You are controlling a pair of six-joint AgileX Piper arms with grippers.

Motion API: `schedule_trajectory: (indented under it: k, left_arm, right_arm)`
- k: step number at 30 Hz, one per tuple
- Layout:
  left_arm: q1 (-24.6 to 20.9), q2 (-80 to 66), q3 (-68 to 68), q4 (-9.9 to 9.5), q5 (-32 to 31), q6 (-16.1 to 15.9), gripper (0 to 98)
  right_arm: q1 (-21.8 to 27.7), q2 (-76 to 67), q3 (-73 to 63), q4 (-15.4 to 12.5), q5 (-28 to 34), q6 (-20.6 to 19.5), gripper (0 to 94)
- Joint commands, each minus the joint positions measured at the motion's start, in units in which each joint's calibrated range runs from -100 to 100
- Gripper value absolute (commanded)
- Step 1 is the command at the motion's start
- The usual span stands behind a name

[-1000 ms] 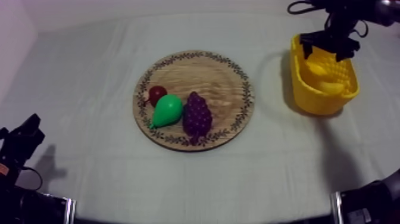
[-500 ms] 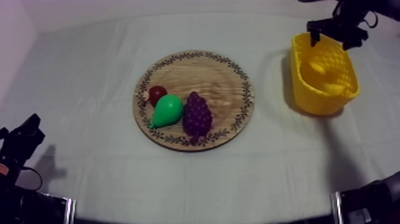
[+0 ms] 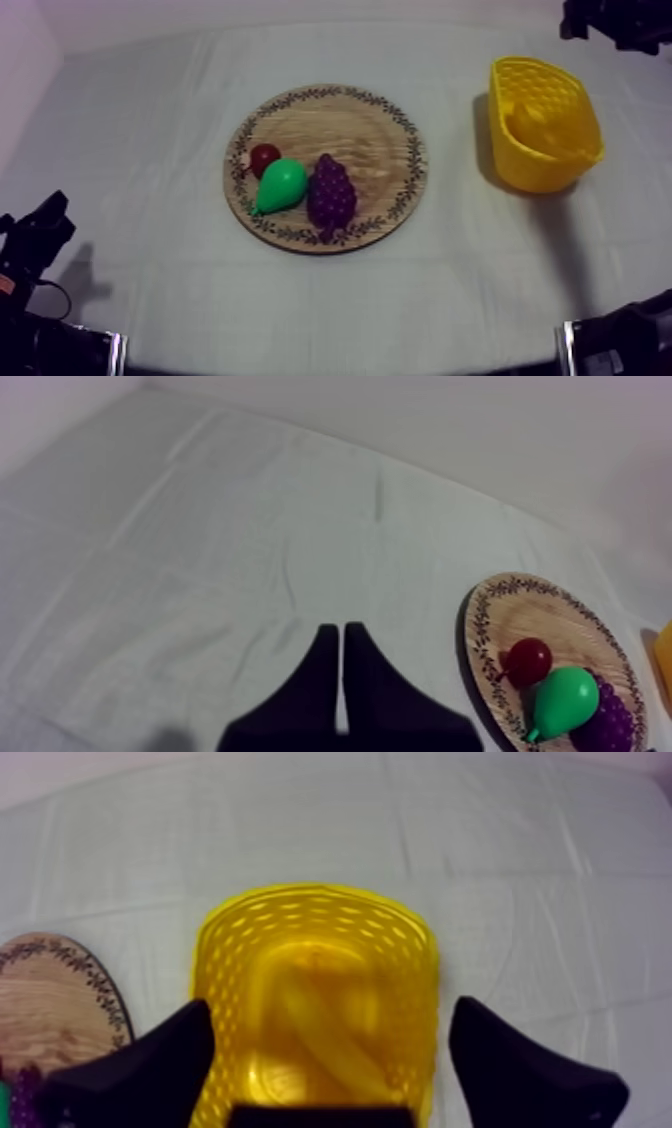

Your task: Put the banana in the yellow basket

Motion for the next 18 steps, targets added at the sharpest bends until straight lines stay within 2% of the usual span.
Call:
schedule_trajectory:
  k: [1,6,12,18]
  left_arm:
    - [0.0,0.0,0.0,-0.01,0.0,0.0,0.1]
    - [0.0,0.0,0.0,-0.01,0.0,0.0,0.1]
    - [0.0,0.0,0.0,-0.01,0.0,0.0,0.1]
    - [0.0,0.0,0.0,-0.01,0.0,0.0,0.1]
  right_arm:
    - [-0.4,-10.3,4.3,-0.1,-1.5,-0.3,54.0]
    - [-1.5,-19.8,12.7,-0.3,-4.4,-1.1,36.0]
    - [-1.7,-29.1,23.7,-1.2,-8.3,0.0,16.0]
    - [-1.0,-36.5,34.9,-1.8,-12.0,0.8,2.9]
